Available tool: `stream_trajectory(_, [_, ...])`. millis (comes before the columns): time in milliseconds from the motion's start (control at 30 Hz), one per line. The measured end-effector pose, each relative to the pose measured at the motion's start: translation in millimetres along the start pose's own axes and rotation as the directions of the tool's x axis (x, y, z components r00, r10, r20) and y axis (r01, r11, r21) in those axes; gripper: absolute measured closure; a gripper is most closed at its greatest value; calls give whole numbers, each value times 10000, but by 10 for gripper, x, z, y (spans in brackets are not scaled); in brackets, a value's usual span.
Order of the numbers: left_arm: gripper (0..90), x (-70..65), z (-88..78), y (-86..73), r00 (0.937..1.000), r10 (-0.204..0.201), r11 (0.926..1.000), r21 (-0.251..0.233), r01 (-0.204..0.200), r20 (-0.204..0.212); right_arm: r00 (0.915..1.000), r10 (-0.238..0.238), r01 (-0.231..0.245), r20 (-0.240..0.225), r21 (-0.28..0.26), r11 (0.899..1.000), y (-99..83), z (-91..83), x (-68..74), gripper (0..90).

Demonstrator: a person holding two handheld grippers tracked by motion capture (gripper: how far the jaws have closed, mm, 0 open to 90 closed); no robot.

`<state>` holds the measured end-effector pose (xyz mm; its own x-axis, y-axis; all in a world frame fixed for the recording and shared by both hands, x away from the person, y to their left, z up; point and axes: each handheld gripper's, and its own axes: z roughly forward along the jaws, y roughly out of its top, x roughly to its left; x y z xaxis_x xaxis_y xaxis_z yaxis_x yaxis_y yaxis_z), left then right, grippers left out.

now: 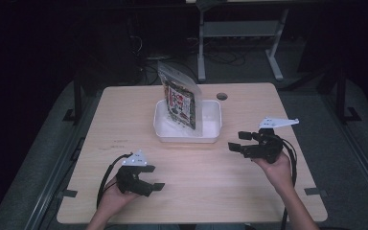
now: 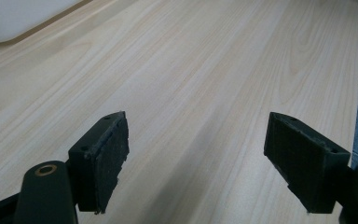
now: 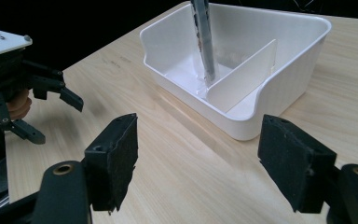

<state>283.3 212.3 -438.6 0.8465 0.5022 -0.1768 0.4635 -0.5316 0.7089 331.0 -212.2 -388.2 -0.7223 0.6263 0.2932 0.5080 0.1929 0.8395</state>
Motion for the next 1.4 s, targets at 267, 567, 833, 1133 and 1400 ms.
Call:
stream_trajectory(267, [212, -1, -4, -2, 10000, 16, 10000, 9, -16, -1, 10000, 59, -58, -75, 59, 10000, -76, -36, 11, 276])
stream_trajectory(567, [212, -10, -1, -3, 10000, 6, 10000, 14, -6, -7, 9999, 50, -48, -131, 164, 9999, -132, -81, 36, 267])
stream_trajectory(833, [212, -10, -6, -3, 10000, 43, 10000, 32, -43, -21, 9997, 130, -125, -190, 277, 9995, -208, -98, 51, 266])
stream_trajectory(1133, [212, -16, -4, -2, 10000, 75, 9999, 73, -75, -22, 9996, 154, -144, -241, 417, 9990, -277, -115, 69, 260])
stream_trajectory(1400, [212, -18, -3, -2, 10000, 87, 9999, 94, -87, -19, 9995, 211, -195, -240, 623, 9979, -373, -112, 68, 257])
